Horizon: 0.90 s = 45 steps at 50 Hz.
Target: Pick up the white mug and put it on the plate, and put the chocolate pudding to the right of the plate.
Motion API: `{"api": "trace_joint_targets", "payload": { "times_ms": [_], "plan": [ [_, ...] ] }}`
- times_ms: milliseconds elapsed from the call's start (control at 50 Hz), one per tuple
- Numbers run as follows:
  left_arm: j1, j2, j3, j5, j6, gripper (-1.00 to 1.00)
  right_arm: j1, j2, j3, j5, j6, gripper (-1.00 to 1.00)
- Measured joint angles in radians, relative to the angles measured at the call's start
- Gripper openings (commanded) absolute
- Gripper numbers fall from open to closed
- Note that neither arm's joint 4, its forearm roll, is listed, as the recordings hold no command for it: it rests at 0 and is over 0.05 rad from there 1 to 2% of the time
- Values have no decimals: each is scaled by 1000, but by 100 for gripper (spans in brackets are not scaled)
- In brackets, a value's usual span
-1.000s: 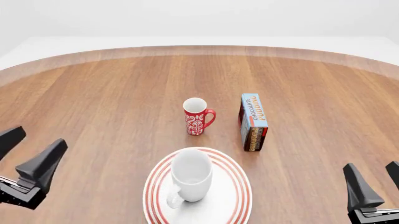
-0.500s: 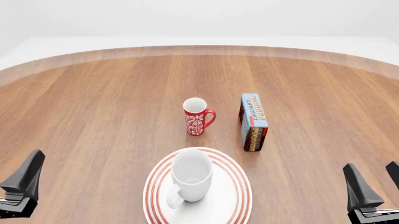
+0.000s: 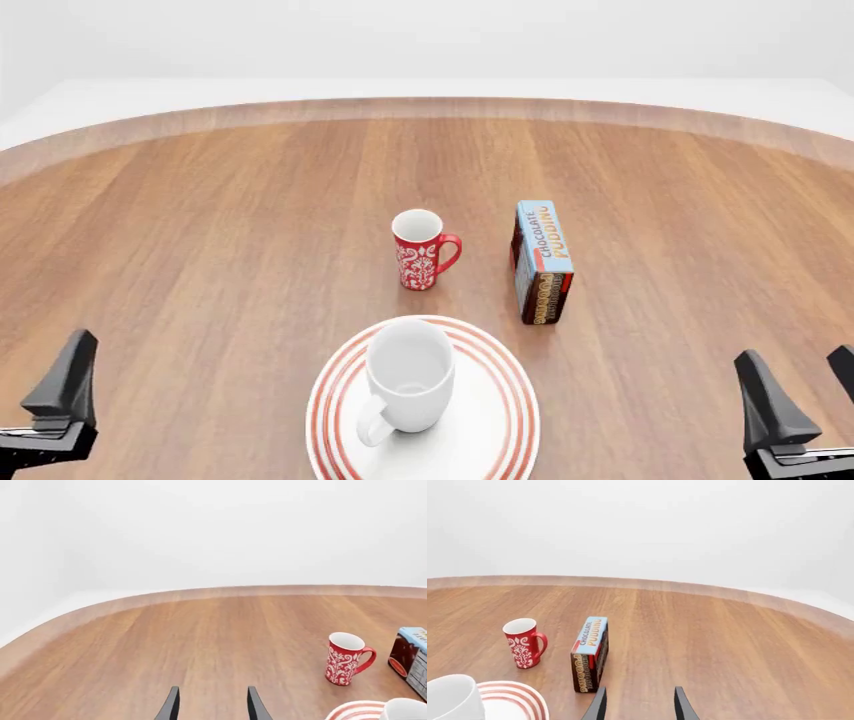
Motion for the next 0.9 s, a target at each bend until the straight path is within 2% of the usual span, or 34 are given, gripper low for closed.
{"api": "trace_joint_targets", "payload": {
  "times_ms": [520, 900],
  "plan": [
    [-12, -33, 20, -1, 7, 100, -14, 10, 1, -6, -34, 100],
    [-21, -45, 21, 11, 4, 100, -13, 87, -3, -63, -73, 100]
  ]
}}
